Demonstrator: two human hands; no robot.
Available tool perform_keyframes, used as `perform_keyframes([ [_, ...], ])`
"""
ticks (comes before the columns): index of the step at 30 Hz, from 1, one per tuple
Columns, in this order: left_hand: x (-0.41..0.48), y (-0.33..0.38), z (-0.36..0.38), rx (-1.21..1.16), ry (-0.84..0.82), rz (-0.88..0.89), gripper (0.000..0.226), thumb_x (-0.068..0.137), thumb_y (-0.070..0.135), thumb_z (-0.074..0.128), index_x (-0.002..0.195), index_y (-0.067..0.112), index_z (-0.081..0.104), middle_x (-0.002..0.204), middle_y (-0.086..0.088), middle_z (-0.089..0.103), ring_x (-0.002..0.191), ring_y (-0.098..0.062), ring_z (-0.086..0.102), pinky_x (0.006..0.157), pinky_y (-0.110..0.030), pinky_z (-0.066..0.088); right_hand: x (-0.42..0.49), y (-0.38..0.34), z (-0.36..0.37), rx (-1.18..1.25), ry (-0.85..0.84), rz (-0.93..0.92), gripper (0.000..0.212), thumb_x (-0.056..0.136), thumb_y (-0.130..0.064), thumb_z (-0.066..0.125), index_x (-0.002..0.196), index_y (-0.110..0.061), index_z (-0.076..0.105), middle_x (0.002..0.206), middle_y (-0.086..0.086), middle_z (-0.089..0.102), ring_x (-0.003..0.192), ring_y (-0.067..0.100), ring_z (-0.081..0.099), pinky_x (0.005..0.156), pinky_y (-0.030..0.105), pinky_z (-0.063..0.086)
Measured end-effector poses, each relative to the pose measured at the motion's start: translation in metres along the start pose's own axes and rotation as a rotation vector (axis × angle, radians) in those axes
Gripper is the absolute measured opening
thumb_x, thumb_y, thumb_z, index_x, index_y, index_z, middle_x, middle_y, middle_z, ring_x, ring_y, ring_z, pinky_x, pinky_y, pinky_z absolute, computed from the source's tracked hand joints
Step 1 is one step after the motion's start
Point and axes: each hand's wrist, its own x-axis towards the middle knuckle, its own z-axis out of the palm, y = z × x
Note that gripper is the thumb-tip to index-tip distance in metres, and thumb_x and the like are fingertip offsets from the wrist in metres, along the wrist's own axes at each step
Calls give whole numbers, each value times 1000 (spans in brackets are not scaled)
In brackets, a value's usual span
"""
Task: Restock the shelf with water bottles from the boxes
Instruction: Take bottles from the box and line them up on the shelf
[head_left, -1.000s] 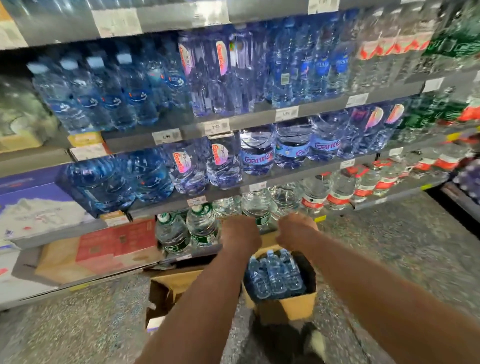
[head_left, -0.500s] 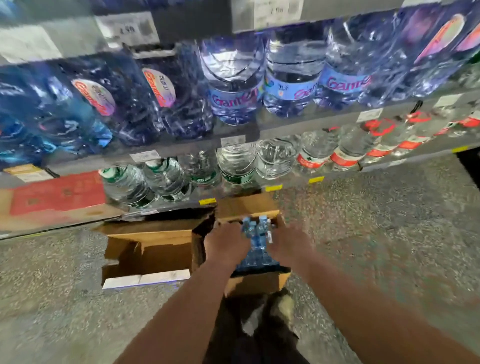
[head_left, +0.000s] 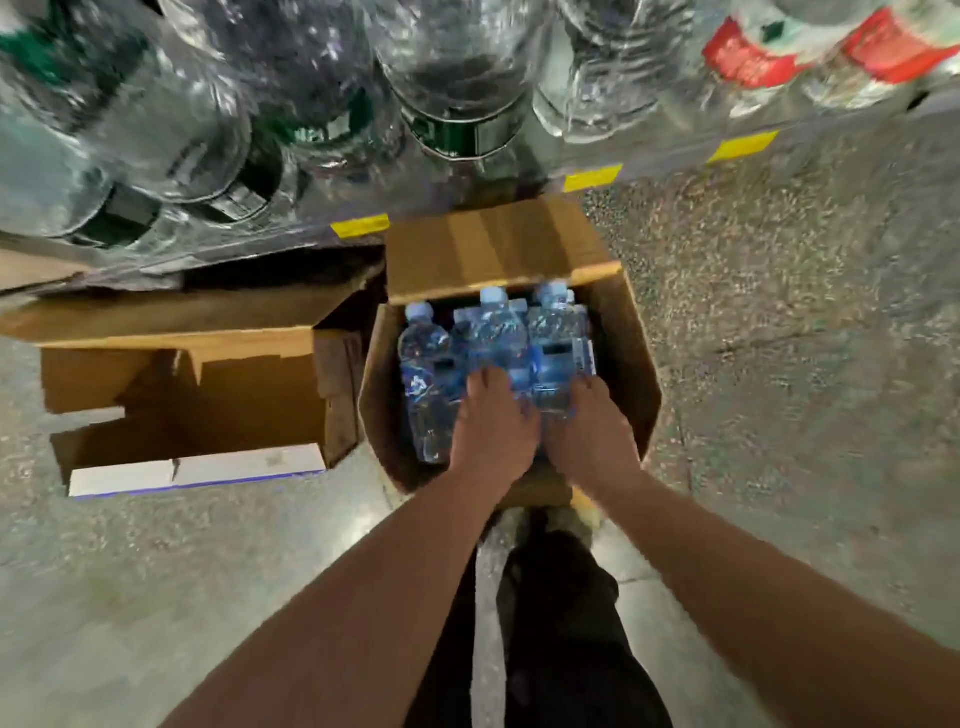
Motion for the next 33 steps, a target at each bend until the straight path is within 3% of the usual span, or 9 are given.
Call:
perform_keyframes([
  [5,18,-8,21,-255,-27,-155,82,96,28,50,151,1,-5,159,-17,4,145,-32,14,117,-37,19,-3,4,23,78,13,35,84,94,-39,48,151,-1,1,160,15,4,147,26,7,117,36,16],
  [7,28,-11,25,-417,6,-223,84,91,32,57,151,5,4,155,-18,18,141,-35,24,114,-46,26,8,11,25,211,-2,118,91,86,-43,60,151,-5,8,155,15,21,142,31,24,113,42,28],
  [9,32,-8,27,-502,14,-275,94,88,39,62,152,9,0,157,-15,12,144,-33,16,116,-48,20,19,18,19,261,-12,178,91,74,-51,68,145,-12,27,140,12,42,129,33,43,103,44,40],
  [13,36,-1,36,-506,51,-371,104,87,48,62,151,10,-11,160,-11,-6,147,-27,-2,118,-38,5,31,20,12,204,-68,255,90,69,-63,67,138,-14,38,131,13,39,124,34,40,102,41,38],
  [16,39,-1,39,-511,94,-396,100,88,44,62,152,10,-7,160,-11,-3,147,-26,0,118,-37,7,43,32,22,313,-63,257,96,50,-77,69,126,-21,51,119,2,56,111,21,57,94,38,49],
  [20,41,-1,36,-470,121,-377,90,91,38,60,151,7,0,158,-13,9,145,-29,13,117,-39,14,39,36,16,555,-71,314,66,58,-25,82,111,-17,43,108,-1,61,99,18,61,89,37,52],
  [26,44,1,39,-418,160,-368,88,91,40,57,149,3,4,153,-14,17,141,-31,18,113,-38,20,54,40,41,546,-31,298,105,41,-64,76,130,-17,45,126,6,54,116,27,55,95,48,49],
  [30,45,2,39,-381,199,-359,85,91,45,56,147,0,10,150,-16,23,139,-31,25,111,-38,25,48,34,26,535,-1,265,85,47,-57,79,120,-22,57,111,-6,65,100,14,62,90,35,53],
  [33,38,-3,31,-454,163,-334,71,90,46,57,139,4,26,141,-14,37,128,-32,40,102,-42,37,44,31,13,684,-96,279,69,47,-45,79,111,-23,63,102,-5,71,94,16,67,88,37,55],
])
